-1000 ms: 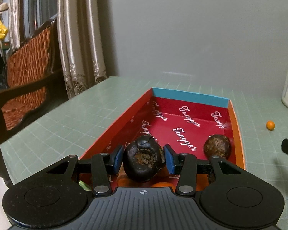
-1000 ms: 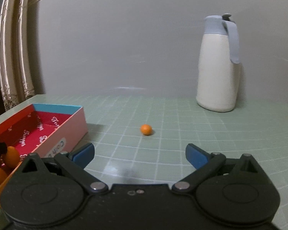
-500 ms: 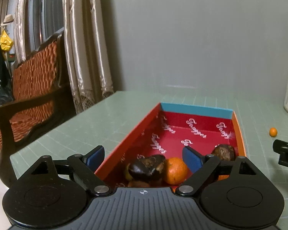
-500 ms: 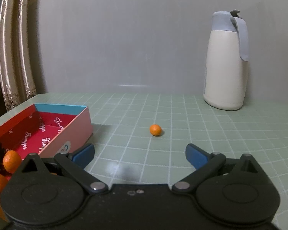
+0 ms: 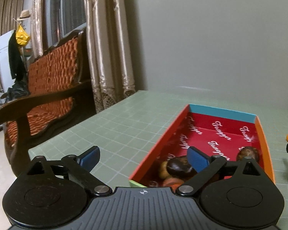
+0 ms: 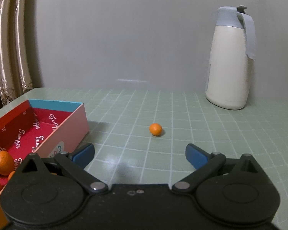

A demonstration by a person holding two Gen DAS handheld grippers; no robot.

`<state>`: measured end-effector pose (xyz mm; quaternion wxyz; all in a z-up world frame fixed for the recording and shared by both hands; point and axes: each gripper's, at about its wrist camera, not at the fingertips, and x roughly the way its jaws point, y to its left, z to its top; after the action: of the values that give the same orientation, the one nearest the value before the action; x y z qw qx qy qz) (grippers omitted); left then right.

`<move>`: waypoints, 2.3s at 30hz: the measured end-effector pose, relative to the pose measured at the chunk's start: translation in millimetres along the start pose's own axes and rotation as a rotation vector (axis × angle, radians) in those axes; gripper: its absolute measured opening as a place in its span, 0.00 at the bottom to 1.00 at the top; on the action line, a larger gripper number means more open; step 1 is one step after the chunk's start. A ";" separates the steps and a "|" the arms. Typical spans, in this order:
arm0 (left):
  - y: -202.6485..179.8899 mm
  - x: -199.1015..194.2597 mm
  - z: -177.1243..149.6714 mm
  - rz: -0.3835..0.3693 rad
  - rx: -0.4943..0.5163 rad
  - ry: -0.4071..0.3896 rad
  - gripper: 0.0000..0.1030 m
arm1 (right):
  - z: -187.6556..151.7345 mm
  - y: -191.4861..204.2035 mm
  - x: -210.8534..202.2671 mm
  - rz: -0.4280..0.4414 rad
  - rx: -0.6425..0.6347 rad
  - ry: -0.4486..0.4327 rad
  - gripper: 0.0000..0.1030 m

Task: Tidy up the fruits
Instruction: 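Reach the right tool to the small kumquat and close on it, then carry the kumquat over the red box with the right tool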

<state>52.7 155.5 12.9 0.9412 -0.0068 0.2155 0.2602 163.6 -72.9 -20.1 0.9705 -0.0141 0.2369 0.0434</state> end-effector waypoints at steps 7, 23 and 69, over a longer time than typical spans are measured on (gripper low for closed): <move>1.2 5.4 0.3 0.011 0.004 -0.008 0.96 | 6.5 -3.6 19.1 -0.017 -0.005 0.017 0.98; 10.6 12.3 2.8 0.005 -0.028 0.018 0.97 | 24.3 -29.7 68.6 -0.019 0.073 0.101 0.73; 13.9 6.6 -4.7 0.032 -0.008 0.028 0.97 | 39.4 4.2 12.5 0.177 0.032 0.002 0.19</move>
<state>49.0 170.2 7.3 0.9338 -0.0108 0.2275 0.2760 192.3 -65.9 9.0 0.9627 0.0225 0.2388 0.1252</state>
